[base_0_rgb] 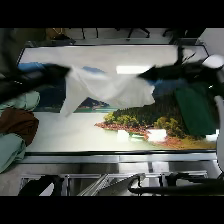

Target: Fold the shirts.

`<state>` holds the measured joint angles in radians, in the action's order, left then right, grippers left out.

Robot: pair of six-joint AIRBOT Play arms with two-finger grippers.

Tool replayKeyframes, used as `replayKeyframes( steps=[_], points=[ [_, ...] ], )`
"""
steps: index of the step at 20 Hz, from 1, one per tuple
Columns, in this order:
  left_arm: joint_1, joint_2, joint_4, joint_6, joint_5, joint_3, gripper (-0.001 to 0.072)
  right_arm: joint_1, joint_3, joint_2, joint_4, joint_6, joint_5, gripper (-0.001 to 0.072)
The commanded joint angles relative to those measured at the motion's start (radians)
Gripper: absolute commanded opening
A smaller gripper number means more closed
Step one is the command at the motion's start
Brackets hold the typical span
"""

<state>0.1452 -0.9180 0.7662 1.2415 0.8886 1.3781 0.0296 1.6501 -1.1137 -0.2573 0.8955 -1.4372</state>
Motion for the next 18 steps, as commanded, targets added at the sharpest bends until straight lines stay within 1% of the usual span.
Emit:
replayKeyframes(
  steps=[1, 3, 5, 7, 8, 10, 13, 15, 18],
  points=[
    [0.000, 0.094, 0.004, -0.003, -0.008, 0.415, 0.0011, 0.012, 0.415, 0.061, 0.050, -0.003, 0.144, 0.0014],
    [0.000, 0.097, 0.003, -0.002, 0.003, 0.611, 0.0011, 0.012, 0.537, 0.114, 0.003, -0.029, 0.239, 0.0014],
    [0.000, 0.082, 0.003, 0.020, 0.005, 0.755, 0.0011, 0.012, 0.542, 0.200, -0.080, -0.084, 0.341, 0.0013],
    [0.000, 0.069, 0.002, 0.045, 0.034, 0.808, 0.0011, 0.012, 0.542, 0.262, -0.167, -0.100, 0.403, 0.0013],
    [0.000, 0.064, 0.002, 0.053, 0.053, 0.807, 0.0011, 0.012, 0.542, 0.283, -0.190, -0.125, 0.420, 0.0013],
    [0.000, 0.073, 0.002, 0.053, 0.047, 0.729, 0.0011, 0.012, 0.542, 0.293, -0.196, -0.154, 0.431, 0.0013],
    [0.000, 0.084, 0.004, 0.050, 0.027, 0.550, 0.0011, 0.012, 0.502, 0.243, -0.211, -0.155, 0.416, 0.0014],
    [0.000, 0.037, 0.033, 0.050, 0.063, 0.481, 0.0011, 0.011, 0.440, 0.175, -0.211, -0.147, 0.400, 0.0014],
    [0.000, -0.098, 0.094, 0.050, 0.120, 0.382, 0.0011, 0.010, 0.331, 0.040, -0.211, -0.147, 0.381, 0.0014]
  ],
)
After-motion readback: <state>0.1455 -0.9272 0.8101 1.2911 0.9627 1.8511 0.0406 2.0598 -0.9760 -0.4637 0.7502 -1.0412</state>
